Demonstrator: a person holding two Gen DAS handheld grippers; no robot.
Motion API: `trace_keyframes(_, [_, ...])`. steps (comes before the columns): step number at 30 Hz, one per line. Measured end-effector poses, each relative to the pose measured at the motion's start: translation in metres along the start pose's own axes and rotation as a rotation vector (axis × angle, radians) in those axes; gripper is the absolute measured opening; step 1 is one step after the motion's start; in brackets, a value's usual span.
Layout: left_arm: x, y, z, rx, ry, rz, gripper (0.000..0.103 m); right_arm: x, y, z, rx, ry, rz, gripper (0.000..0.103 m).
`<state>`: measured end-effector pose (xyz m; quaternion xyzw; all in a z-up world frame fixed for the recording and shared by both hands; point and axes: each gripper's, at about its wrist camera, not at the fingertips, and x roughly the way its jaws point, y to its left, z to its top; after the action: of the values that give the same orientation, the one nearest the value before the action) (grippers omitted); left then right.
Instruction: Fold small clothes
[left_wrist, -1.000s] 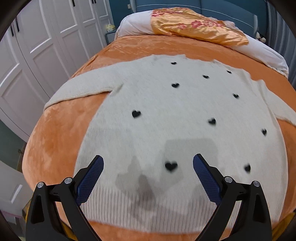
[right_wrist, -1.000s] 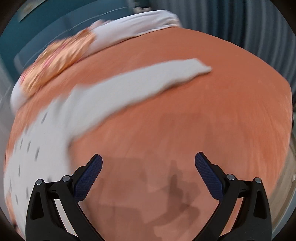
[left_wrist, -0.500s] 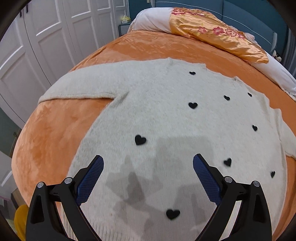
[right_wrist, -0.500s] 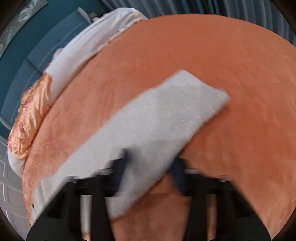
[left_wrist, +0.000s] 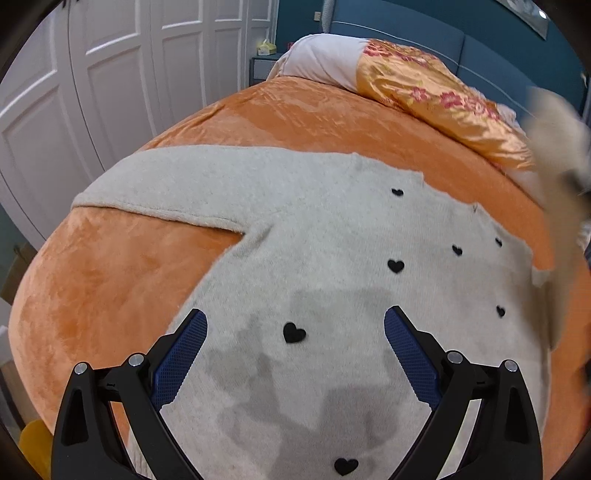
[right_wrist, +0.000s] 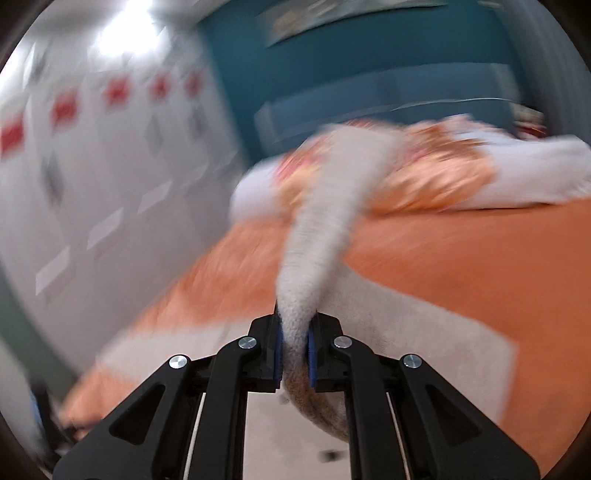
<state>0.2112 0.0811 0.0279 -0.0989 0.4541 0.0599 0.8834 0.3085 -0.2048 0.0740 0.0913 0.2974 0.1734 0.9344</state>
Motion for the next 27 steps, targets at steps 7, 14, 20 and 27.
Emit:
trace_keyframes(7, [0.03, 0.017, 0.023, -0.084, 0.074, -0.125, 0.095, 0.091, 0.064, -0.107, -0.137, 0.31, -0.061, 0.022])
trace_keyframes(14, [0.099, -0.008, 0.056, -0.087, 0.142, -0.211, 0.095, -0.02, -0.023, -0.081, 0.147, 0.129, -0.216, 0.053])
trace_keyframes(20, [0.137, -0.015, 0.059, -0.179, 0.246, -0.256, 0.087, -0.058, -0.12, -0.089, 0.341, 0.096, -0.418, 0.055])
trace_keyframes(27, [0.129, -0.028, 0.082, -0.1, 0.192, -0.327, 0.005, -0.002, -0.176, -0.082, 0.378, 0.224, -0.454, 0.05])
